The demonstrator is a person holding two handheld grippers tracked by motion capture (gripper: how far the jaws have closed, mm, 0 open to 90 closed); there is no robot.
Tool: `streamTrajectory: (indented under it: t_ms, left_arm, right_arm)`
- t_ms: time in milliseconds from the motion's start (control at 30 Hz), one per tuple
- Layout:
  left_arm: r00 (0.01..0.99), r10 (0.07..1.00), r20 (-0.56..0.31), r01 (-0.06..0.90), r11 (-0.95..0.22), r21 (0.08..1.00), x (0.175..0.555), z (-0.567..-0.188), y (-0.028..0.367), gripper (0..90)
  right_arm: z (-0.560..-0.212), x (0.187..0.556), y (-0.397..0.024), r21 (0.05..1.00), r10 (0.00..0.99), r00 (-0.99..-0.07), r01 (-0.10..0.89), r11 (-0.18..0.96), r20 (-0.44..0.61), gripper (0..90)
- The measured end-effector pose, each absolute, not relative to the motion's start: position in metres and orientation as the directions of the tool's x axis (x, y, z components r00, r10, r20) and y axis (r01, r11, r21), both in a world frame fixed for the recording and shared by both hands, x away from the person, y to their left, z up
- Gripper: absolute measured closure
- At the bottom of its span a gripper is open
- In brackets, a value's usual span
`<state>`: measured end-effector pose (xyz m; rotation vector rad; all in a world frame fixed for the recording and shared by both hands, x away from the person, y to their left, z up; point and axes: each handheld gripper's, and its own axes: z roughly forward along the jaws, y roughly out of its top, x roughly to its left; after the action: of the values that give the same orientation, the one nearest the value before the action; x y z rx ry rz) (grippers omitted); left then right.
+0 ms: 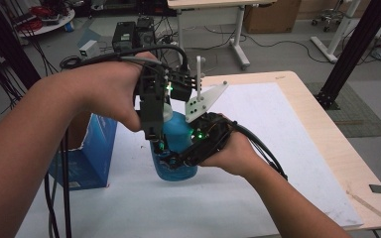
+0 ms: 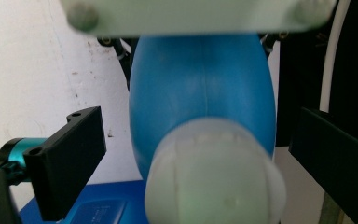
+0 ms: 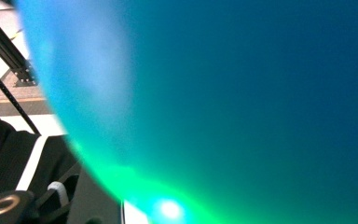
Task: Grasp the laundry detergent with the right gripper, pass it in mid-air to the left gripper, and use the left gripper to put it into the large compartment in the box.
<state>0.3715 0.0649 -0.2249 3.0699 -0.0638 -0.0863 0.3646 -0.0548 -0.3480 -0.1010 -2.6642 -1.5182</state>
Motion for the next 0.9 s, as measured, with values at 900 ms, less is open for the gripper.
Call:
streamTrajectory:
  t_ms: [900]
  left_arm:
    - [0.998,-0.014,-0.057,-0.012,-1.0,0.026,0.37,-0.2317,0.0586,15.2]
  right_arm:
    - [-0.3468,0.3651,-0.049,0.866,0.007,-0.994,0.098,0.491,0.109,46.4]
